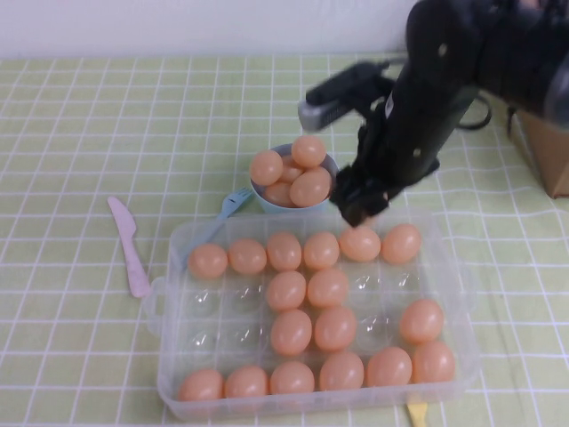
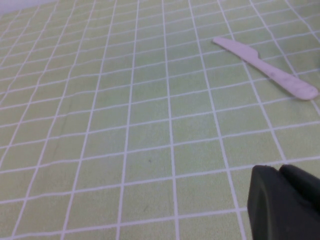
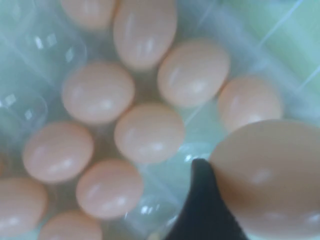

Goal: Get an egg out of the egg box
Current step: Place the egg in the bowl

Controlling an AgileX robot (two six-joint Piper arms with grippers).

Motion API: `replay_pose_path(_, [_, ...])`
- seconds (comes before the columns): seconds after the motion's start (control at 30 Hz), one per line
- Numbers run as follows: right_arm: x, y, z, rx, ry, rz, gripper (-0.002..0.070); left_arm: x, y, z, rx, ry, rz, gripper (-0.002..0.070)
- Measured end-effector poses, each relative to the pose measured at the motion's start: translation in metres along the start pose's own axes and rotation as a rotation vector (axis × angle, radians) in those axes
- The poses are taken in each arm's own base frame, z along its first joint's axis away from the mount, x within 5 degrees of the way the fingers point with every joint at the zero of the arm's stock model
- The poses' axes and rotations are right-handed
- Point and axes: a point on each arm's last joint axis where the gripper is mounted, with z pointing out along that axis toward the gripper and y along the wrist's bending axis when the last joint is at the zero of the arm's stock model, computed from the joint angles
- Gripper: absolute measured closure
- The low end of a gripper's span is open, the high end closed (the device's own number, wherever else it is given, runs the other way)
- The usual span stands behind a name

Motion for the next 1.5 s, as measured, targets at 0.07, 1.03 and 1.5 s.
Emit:
replay_pose_path(0.07, [-0.006, 0.0, -0.019, 0.016, -0.083, -0.009, 0.0259, 0.0, 0.0, 0.0, 0.0, 0.0, 0.0, 0.068])
replay_pose_path(1.03, [-0.084, -0.012, 0.061, 0.043, -0.399, -0.161, 0.026, 0.0, 0.0, 0.0, 0.0, 0.0, 0.0, 0.068])
replay_pose_path(1.5, [-0.082, -0.02, 0.064, 0.091, -0.368, -0.19, 0.026, 0.0, 0.0, 0.0, 0.0, 0.0, 0.0, 0.068])
